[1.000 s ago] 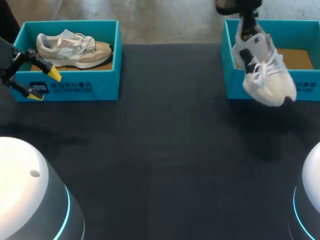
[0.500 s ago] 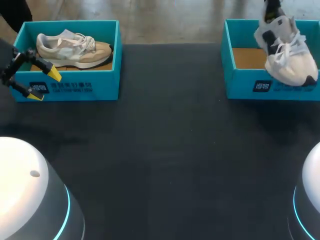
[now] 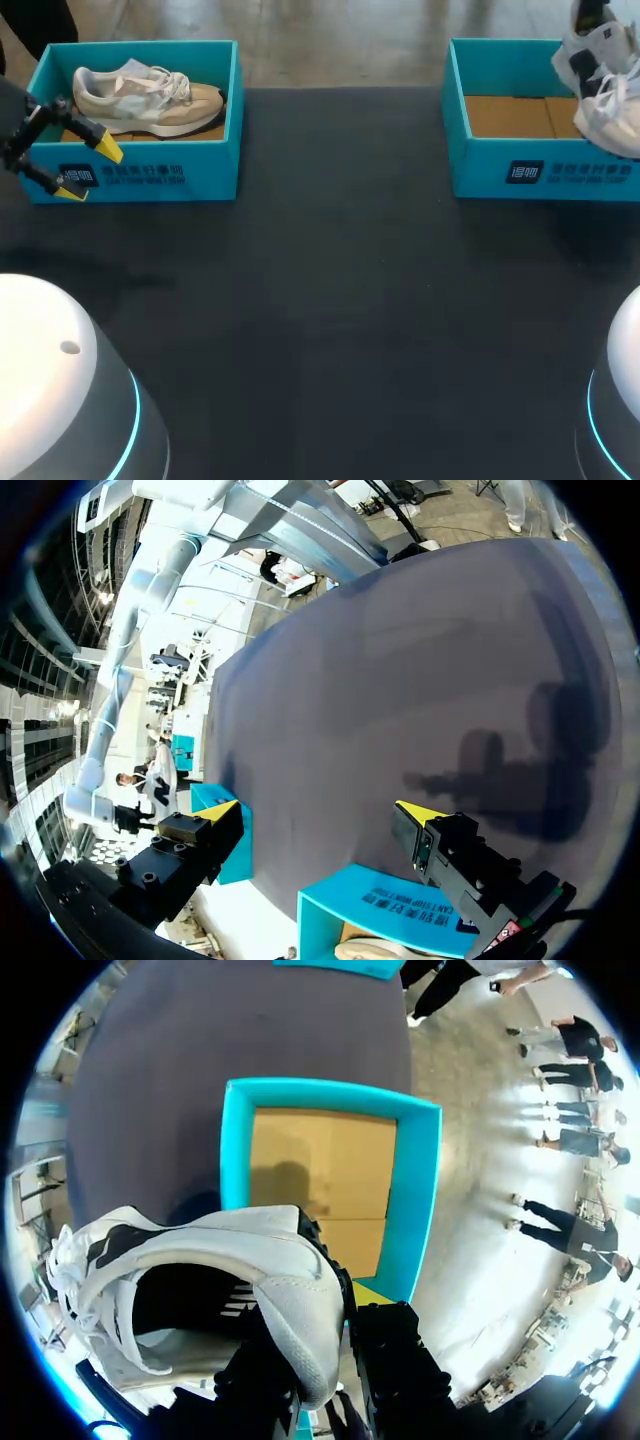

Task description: Take the shoe out of the shoebox, open the shoe tongue, remove and reinsert the insole, then place the shoe into the shoebox

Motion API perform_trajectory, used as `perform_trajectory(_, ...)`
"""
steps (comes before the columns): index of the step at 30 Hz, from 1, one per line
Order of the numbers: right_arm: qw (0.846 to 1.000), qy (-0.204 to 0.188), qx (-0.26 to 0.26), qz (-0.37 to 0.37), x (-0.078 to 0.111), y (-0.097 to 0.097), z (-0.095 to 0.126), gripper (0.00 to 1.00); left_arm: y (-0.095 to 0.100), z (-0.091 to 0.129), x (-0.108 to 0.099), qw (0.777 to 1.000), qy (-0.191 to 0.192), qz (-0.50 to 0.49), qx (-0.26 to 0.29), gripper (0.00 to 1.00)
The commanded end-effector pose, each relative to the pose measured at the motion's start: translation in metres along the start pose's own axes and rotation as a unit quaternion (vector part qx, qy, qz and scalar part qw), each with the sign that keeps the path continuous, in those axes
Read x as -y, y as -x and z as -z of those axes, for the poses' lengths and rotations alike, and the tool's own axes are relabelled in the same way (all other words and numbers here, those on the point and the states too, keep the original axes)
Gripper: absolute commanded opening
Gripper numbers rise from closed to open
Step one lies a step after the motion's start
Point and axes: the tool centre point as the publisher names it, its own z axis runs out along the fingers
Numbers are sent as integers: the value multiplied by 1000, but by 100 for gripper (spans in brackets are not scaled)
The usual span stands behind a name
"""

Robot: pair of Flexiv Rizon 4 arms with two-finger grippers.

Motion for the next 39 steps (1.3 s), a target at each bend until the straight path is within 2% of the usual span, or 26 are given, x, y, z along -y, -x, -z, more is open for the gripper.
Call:
perform_trajectory(1,1000,3,3,1,16,-3,-2,0,0,0,0,1000,0,-1,-1,100)
perform_trajectory(9,1000,14,6,3,35,-5,-7,0,0,0,0,1000,0,-1,-1,100)
perform_trajectory(39,1000,14,6,3,35,-5,-7,0,0,0,0,1000,0,-1,-1,100)
